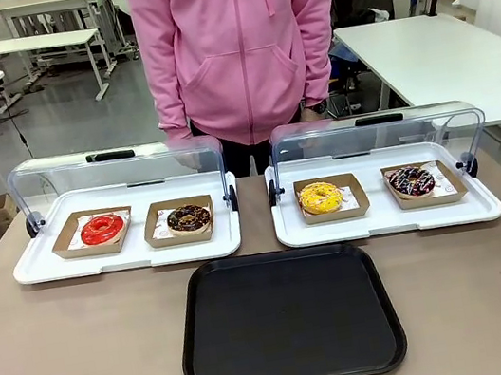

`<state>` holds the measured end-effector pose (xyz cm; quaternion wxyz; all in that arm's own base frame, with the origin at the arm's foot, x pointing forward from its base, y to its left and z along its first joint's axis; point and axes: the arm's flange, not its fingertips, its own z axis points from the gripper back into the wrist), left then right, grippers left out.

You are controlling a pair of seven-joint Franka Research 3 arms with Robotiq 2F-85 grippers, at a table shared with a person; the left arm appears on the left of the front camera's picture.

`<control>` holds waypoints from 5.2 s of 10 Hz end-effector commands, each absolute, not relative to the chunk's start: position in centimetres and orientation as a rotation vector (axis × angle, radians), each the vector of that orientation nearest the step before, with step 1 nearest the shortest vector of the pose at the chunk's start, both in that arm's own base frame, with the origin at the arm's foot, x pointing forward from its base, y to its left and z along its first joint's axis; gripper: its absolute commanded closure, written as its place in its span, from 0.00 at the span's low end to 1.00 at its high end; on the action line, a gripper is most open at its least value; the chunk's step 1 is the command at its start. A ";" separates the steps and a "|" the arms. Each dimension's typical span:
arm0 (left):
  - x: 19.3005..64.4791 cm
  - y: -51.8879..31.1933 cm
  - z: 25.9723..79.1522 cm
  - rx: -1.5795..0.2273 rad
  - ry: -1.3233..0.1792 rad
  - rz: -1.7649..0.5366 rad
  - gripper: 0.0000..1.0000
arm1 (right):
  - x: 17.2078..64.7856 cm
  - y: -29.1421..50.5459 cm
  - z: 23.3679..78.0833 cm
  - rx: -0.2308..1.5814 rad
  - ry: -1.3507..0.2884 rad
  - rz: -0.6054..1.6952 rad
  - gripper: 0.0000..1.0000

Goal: Move the first donut from the left to the tray.
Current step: Pick up the Paper togo box containing the Donut indicated by the person and place it on the Handle tray.

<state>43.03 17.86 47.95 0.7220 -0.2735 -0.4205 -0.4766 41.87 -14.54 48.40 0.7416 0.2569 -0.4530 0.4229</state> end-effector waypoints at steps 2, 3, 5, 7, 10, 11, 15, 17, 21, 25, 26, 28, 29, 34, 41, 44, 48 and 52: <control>43.0 17.8 48.0 -0.613 -0.950 -1.058 0.00 | 42.0 -14.4 48.3 0.568 -1.024 0.927 0.00; 43.0 17.8 48.0 -0.613 -0.950 -1.058 0.00 | 42.0 -14.4 48.3 0.568 -1.024 0.927 0.00; 43.0 17.8 48.0 -0.613 -0.950 -1.058 0.00 | 42.0 -14.4 48.3 0.568 -1.024 0.927 0.00; 43.0 17.8 48.0 -0.613 -0.950 -1.058 0.00 | 42.0 -14.4 48.3 0.568 -1.024 0.927 0.00; 43.0 17.8 48.0 -0.613 -0.950 -1.058 0.00 | 42.0 -14.4 48.3 0.568 -1.024 0.927 0.00; 43.0 17.8 48.0 -0.613 -0.950 -1.058 0.00 | 42.0 -14.4 48.3 0.568 -1.024 0.927 0.00; 43.0 17.8 48.0 -0.613 -0.950 -1.058 0.00 | 42.0 -14.4 48.3 0.568 -1.024 0.927 0.00; 43.0 17.8 48.0 -0.613 -0.950 -1.058 0.00 | 42.0 -14.4 48.3 0.568 -1.024 0.927 0.00; 43.0 17.8 48.0 -0.613 -0.950 -1.058 0.00 | 42.0 -14.4 48.3 0.568 -1.024 0.927 0.00; 43.0 17.8 48.0 -0.613 -0.950 -1.058 0.00 | 42.0 -14.4 48.3 0.568 -1.024 0.927 0.00; 43.0 17.8 48.0 -0.613 -0.950 -1.058 0.00 | 42.0 -14.4 48.3 0.568 -1.024 0.927 0.00; 43.0 17.8 48.0 -0.613 -0.950 -1.058 0.00 | 42.0 -14.4 48.3 0.568 -1.024 0.927 0.00; 43.0 17.8 48.0 -0.613 -0.950 -1.058 0.00 | 42.0 -14.4 48.3 0.568 -1.024 0.927 0.00; 43.0 17.8 48.0 -0.613 -0.950 -1.058 0.00 | 42.0 -14.4 48.3 0.568 -1.024 0.927 0.00; 43.0 17.8 48.0 -0.613 -0.950 -1.058 0.00 | 42.0 -14.4 48.3 0.568 -1.024 0.927 0.00; 43.0 17.8 48.0 -0.613 -0.950 -1.058 0.00 | 42.0 -14.4 48.3 0.568 -1.024 0.927 0.00; 43.0 17.8 48.0 -0.613 -0.950 -1.058 0.00 | 42.0 -14.4 48.3 0.568 -1.024 0.927 0.00; 43.0 17.8 48.0 -0.613 -0.950 -1.058 0.00 | 42.0 -14.4 48.3 0.568 -1.024 0.927 0.00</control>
